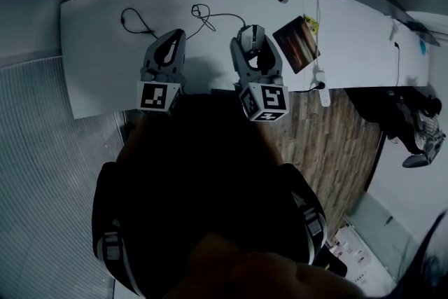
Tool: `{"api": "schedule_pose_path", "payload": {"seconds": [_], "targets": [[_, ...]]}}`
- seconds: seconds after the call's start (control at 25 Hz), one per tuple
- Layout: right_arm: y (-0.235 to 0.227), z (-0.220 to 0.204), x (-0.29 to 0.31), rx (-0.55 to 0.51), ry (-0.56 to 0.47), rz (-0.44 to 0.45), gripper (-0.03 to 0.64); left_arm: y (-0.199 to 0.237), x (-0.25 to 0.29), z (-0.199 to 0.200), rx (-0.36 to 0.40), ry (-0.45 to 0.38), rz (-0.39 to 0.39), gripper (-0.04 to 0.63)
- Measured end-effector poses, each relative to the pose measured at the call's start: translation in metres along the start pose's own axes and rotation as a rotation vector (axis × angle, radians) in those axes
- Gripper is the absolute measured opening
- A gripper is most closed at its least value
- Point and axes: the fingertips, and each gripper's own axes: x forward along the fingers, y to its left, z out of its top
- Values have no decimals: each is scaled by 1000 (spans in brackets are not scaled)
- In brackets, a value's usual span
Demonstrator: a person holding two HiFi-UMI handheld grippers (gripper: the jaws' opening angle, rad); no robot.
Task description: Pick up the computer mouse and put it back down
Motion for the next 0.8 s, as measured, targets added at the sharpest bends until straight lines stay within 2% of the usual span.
{"api": "schedule_pose_path", "payload": {"seconds": [0.8], "targets": [[-32, -29, 20, -7, 83, -33, 290, -6, 13, 0, 9, 11, 3, 12]]}}
